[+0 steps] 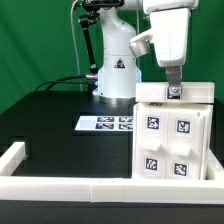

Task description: Assemble cabinet

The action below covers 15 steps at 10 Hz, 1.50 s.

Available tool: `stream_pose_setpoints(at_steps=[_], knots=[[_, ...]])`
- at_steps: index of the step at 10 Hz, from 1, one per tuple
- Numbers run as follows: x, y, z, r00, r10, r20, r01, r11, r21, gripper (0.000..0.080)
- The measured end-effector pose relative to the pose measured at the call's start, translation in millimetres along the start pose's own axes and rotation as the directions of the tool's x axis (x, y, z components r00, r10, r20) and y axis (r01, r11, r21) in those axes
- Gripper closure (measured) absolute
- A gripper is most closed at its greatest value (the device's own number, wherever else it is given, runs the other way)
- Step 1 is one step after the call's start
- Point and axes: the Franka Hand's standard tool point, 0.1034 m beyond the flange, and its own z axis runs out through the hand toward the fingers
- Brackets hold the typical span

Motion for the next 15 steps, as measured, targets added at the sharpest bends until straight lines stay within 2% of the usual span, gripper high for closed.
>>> stream_pose_setpoints(at_steps=[3,8,11,15], knots=[[-2.2,-0.2,0.9,0.957,0.291,-0.010,-0.291,0.957,-0.002,0.0242],[0.8,-1.2,1.4,0.767,0.642,-0.015,-0.642,0.767,0.004,0.0241],[0.8,-2.1,1.8,0.572,0.820,-0.018,-0.820,0.572,0.020,0.0241],[0.8,-2.4,1.6,0.338,0.941,-0.012,-0.941,0.338,0.028,0.0240]])
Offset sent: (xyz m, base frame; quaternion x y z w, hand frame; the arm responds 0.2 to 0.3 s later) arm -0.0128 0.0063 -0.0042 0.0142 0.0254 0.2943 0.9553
